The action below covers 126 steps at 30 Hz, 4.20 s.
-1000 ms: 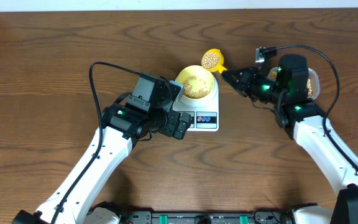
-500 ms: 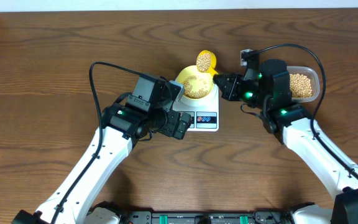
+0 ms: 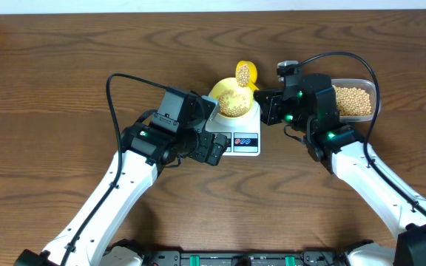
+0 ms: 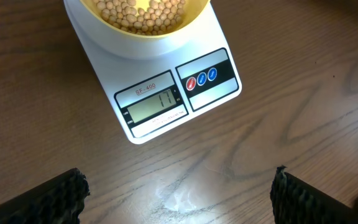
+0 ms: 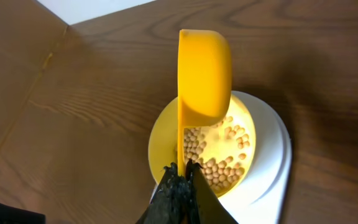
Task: Scoop item into bowl and weigh 50g on scale
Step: 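Tip the scoop over the yellow bowl to pour soybeans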
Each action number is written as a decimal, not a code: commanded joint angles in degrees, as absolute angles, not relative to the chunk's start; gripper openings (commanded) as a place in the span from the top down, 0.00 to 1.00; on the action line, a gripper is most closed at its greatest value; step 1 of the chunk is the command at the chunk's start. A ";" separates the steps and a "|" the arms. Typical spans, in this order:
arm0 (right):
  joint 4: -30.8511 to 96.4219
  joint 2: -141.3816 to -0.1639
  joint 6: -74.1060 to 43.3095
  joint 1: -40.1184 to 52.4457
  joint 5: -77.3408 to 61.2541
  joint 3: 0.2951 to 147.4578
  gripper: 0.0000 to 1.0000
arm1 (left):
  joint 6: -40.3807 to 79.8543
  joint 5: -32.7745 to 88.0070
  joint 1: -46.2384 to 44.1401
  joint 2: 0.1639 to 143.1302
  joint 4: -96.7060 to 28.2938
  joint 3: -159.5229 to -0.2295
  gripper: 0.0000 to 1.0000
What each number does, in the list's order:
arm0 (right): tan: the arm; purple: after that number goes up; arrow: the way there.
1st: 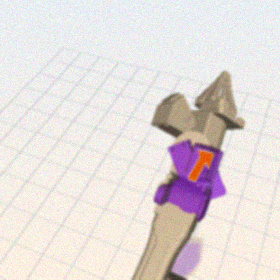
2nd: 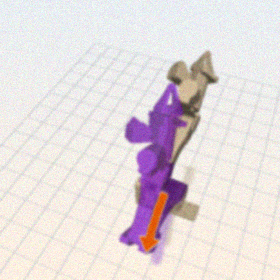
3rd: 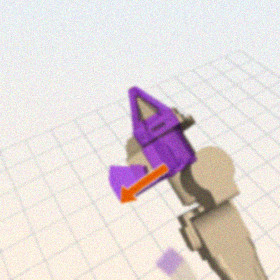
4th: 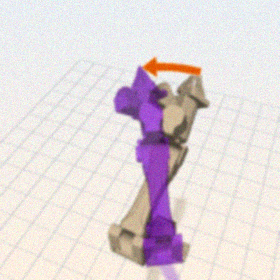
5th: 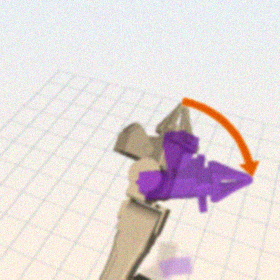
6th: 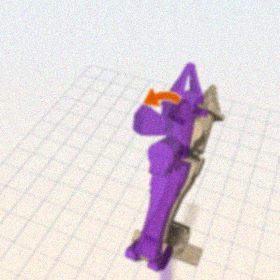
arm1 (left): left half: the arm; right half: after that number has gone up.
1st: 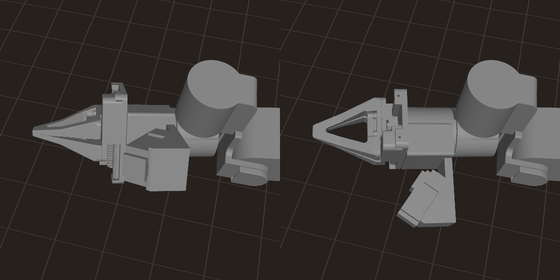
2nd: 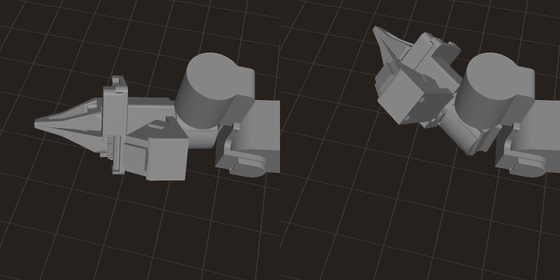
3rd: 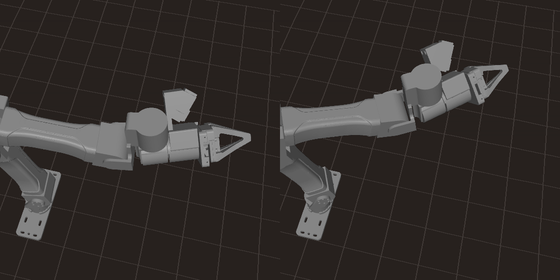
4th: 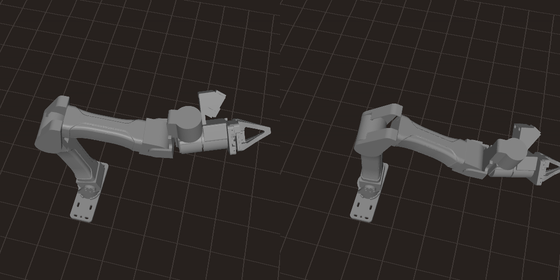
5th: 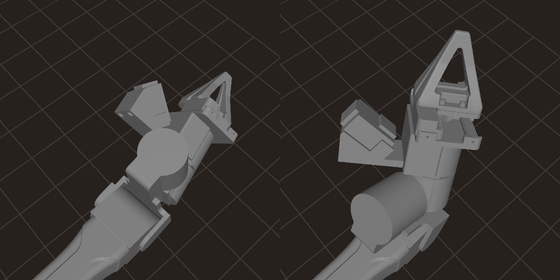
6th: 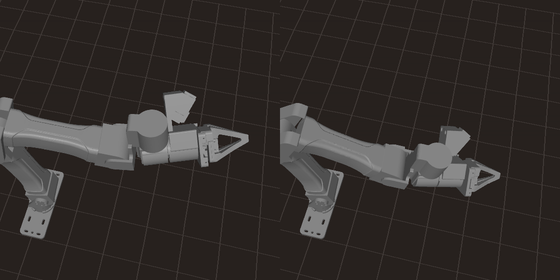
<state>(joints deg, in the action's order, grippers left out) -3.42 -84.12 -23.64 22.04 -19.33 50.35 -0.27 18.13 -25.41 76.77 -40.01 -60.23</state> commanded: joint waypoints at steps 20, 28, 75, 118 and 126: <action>-2.79 -84.66 -13.21 25.12 -18.33 50.43 0.99 | -1.28 18.79 -25.47 76.93 -39.97 -60.10 0.04; -1.91 -84.66 -13.21 25.06 -18.31 50.43 0.99 | -1.28 18.79 -25.47 76.93 -39.97 -60.10 0.04; 0.84 -84.66 1.87 24.84 -16.62 50.43 0.99 | -1.28 18.79 -25.47 76.93 -39.97 -60.10 0.04; 0.89 -84.66 18.02 24.84 -16.67 50.43 0.99 | -1.28 18.79 -25.47 76.93 -39.97 -60.10 0.04; -1.72 -84.64 2.90 24.84 -16.99 50.46 0.99 | -1.28 18.79 -25.47 76.93 -39.99 -60.10 0.04</action>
